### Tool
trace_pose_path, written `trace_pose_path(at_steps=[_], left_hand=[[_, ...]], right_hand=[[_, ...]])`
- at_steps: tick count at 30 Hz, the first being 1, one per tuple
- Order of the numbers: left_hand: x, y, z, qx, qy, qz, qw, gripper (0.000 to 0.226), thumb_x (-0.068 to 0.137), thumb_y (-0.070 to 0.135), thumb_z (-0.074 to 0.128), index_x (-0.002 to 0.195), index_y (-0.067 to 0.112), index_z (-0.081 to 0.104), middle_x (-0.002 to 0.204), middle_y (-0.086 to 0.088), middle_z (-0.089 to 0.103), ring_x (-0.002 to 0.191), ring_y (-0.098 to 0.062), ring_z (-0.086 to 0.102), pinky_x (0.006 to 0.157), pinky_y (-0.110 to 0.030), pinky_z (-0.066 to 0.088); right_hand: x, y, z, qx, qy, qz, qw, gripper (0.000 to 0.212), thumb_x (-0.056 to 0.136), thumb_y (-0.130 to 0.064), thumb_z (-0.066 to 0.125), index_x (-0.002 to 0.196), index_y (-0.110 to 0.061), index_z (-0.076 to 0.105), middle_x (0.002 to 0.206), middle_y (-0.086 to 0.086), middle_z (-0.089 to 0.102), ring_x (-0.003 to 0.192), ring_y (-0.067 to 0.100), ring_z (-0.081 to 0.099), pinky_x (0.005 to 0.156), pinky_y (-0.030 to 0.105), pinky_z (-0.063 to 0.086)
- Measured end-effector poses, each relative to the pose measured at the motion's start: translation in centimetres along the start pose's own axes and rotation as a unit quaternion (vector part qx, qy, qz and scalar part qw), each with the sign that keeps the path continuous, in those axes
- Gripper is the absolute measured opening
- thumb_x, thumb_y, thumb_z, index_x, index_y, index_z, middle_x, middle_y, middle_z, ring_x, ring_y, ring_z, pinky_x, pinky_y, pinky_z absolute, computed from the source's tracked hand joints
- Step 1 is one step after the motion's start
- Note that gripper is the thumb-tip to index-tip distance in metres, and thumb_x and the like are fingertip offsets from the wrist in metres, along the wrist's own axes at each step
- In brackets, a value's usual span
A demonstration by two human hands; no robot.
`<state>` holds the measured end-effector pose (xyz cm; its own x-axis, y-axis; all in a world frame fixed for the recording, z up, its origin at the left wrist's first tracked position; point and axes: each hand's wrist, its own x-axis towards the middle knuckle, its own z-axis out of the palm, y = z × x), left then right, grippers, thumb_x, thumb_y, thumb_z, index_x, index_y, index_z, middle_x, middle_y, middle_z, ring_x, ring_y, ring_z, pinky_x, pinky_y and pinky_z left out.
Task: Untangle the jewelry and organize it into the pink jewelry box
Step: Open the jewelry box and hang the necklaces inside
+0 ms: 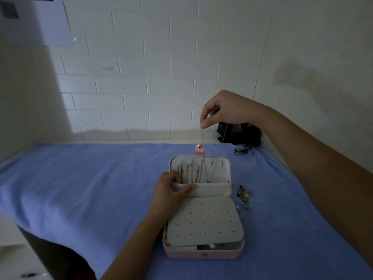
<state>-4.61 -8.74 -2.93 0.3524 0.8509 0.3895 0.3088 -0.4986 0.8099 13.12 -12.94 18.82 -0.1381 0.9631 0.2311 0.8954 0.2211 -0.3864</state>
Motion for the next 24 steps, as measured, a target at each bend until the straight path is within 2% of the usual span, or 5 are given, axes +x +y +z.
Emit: trace_pose_path(at_steps=[3,8,12,17,24], left_hand=[[-0.1,0.1,0.0,-0.008,0.002,0.001,1.000,0.035,0.074,0.033,0.075,0.071,0.017,0.045,0.082,-0.001,0.052,0.068,-0.009,0.045,0.057,-0.011,0.038],[0.0,0.2,0.0,0.000,0.001,-0.002,1.000,0.035,0.075,0.035,0.074,0.073,0.014,0.046,0.085,-0.003,0.053,0.070,-0.010,0.046,0.056,-0.015,0.035],[-0.2,0.3,0.0,-0.010,0.005,0.002,1.000,0.035,0.075,0.033,0.075,0.071,0.016,0.045,0.081,0.000,0.050,0.067,-0.009,0.043,0.058,-0.010,0.037],[-0.2,0.4,-0.1,-0.002,0.006,0.004,1.000,0.035,0.074,0.034,0.075,0.071,0.017,0.045,0.080,0.001,0.050,0.067,-0.008,0.043,0.058,-0.010,0.036],[-0.2,0.5,-0.1,0.002,0.001,0.006,1.000,0.033,0.076,0.034,0.074,0.071,0.018,0.045,0.083,0.002,0.051,0.070,-0.008,0.046,0.056,-0.014,0.034]], right_hand=[[-0.3,-0.4,-0.6,0.028,0.021,-0.017,0.999,0.007,0.074,-0.030,0.078,0.076,-0.025,0.074,0.064,0.009,0.053,0.060,0.017,0.040,0.058,0.026,0.028],[-0.6,-1.3,-1.8,0.022,0.028,-0.042,0.999,0.008,0.074,-0.030,0.078,0.077,-0.023,0.073,0.059,0.005,0.048,0.052,0.009,0.035,0.049,0.016,0.026],[-0.6,-1.5,-1.7,0.008,0.028,-0.045,0.999,0.009,0.075,-0.030,0.078,0.077,-0.022,0.074,0.059,0.007,0.047,0.053,0.014,0.035,0.052,0.021,0.026],[-0.7,-2.0,-2.0,0.027,0.030,-0.053,0.998,0.008,0.074,-0.030,0.077,0.077,-0.023,0.073,0.044,-0.008,0.032,0.044,0.008,0.025,0.046,0.018,0.022],[-0.8,-2.7,-2.7,0.036,-0.005,-0.066,0.997,0.008,0.074,-0.027,0.078,0.077,-0.021,0.074,0.048,-0.001,0.031,0.045,0.009,0.024,0.047,0.015,0.025]])
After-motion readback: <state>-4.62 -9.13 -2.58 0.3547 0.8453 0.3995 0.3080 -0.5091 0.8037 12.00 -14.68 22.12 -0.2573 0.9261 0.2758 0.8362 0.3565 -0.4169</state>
